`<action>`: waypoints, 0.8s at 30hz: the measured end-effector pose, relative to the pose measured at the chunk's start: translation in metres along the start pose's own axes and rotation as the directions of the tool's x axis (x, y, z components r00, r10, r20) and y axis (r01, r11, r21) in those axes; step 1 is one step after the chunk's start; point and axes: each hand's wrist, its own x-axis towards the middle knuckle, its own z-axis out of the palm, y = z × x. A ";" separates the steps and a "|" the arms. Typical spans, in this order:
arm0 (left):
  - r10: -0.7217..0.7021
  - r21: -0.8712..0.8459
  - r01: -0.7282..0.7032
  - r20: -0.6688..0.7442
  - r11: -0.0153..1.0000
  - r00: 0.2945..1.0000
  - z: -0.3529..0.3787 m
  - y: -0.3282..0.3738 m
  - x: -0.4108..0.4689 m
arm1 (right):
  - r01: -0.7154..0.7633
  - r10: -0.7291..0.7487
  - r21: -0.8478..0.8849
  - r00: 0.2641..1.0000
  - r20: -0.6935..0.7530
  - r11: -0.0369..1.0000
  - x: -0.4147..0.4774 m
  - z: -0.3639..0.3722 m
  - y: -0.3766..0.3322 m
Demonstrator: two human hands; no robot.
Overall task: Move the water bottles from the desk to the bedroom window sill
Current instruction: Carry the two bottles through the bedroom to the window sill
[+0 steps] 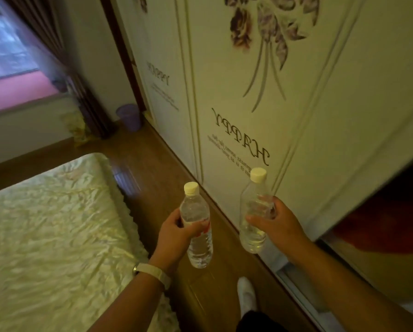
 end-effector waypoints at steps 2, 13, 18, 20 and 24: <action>0.008 0.008 -0.008 -0.067 1.000 0.998 -0.004 0.004 0.020 | 0.018 -0.017 -0.006 0.999 0.051 1.000 0.030 0.006 -0.007; 0.016 -0.027 -0.028 -0.379 0.999 0.925 -0.010 0.049 0.113 | 0.093 -0.069 -0.049 0.930 0.360 0.994 0.199 0.044 -0.050; 0.020 -0.090 -0.075 -0.499 0.993 0.867 -0.026 0.074 0.133 | 0.129 -0.089 -0.062 0.895 0.437 0.990 0.251 0.067 -0.074; 0.013 -0.096 -0.079 -0.549 0.992 0.836 -0.037 0.078 0.142 | 0.134 -0.094 -0.055 0.883 0.460 0.990 0.266 0.079 -0.084; -0.003 -0.102 -0.075 -0.612 0.992 0.791 -0.062 0.080 0.166 | 0.127 -0.084 -0.054 0.866 0.492 0.991 0.299 0.105 -0.097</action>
